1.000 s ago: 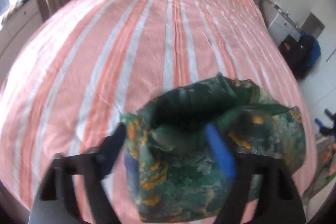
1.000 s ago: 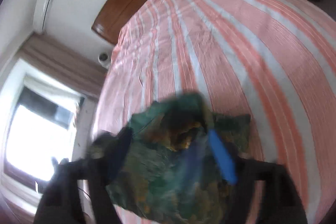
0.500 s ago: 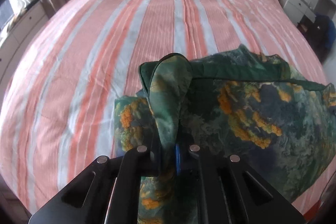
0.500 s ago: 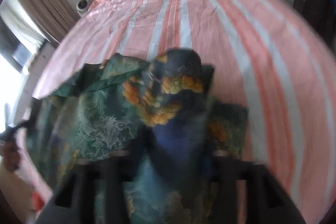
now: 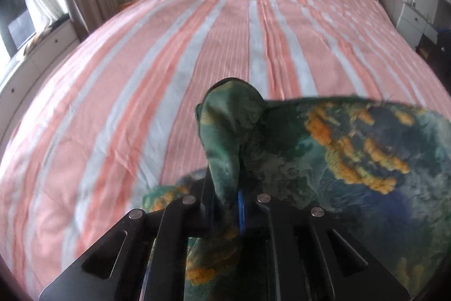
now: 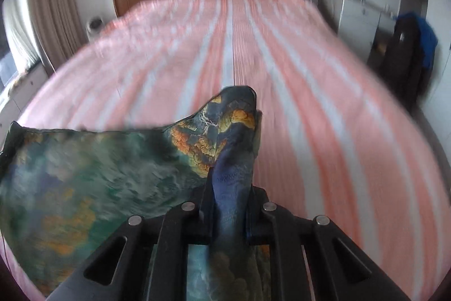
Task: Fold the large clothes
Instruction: 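Lift the hem with both tools and fold it up toward the collar, then lay the folded hem down and open both tools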
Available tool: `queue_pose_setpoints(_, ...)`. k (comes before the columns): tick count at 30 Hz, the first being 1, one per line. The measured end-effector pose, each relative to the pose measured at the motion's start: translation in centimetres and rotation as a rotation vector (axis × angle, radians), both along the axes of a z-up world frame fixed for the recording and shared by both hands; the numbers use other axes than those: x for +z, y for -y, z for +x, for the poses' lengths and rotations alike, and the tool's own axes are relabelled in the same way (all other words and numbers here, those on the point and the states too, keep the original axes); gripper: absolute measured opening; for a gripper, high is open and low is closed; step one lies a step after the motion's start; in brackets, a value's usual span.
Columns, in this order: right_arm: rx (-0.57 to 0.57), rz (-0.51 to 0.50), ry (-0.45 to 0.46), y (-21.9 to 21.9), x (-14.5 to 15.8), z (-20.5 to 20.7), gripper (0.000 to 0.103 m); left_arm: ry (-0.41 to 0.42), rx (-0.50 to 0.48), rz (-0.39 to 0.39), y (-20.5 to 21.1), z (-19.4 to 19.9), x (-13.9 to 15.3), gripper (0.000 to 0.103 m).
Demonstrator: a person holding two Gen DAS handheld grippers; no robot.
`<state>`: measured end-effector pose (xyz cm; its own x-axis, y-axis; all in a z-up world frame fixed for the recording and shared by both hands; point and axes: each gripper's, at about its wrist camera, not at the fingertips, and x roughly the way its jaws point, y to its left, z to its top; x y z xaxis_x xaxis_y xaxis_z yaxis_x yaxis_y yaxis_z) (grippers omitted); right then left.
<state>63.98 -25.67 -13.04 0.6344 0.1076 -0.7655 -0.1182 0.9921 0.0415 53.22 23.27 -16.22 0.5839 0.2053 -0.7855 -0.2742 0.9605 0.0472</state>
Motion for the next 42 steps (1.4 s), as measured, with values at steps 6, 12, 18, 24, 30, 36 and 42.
queue_pose_setpoints(6, -0.014, 0.069, -0.010, 0.9, -3.7, -0.3, 0.022, 0.040, 0.009, -0.043, -0.5, -0.8, -1.0, 0.024)
queue_pose_setpoints(12, -0.074, 0.141, -0.023, 2.4, -2.4, -0.3, 0.071, 0.104, 0.046, -0.092, -1.6, -2.8, 2.3, 0.071)
queue_pose_setpoints(18, -0.043, 0.162, 0.140, 3.4, 4.6, -6.2, 0.081, 0.191, -0.162, -0.023, 5.8, -6.1, 8.5, 0.092)
queue_pose_setpoints(24, 0.099, 0.228, 0.153, 0.4, 6.8, -13.2, 0.086, 0.145, -0.375, 0.026, 16.3, -4.8, 7.5, 0.095)
queue_pose_setpoints(30, 0.176, 0.314, 0.110, -0.4, 4.1, -20.3, 0.086, 0.023, -0.470, 0.140, 21.0, -8.5, 2.5, 0.093)
queue_pose_setpoints(36, 0.141, 0.270, 0.053, 0.7, -0.9, -26.6, 0.086, 0.005, -0.538, 0.095, 22.6, -17.7, 2.4, 0.095)
queue_pose_setpoints(42, 0.051, 0.229, 0.024, 0.7, -5.2, -30.4, 0.086, -0.035, -0.517, 0.056, 25.5, -23.1, 0.0, 0.100)
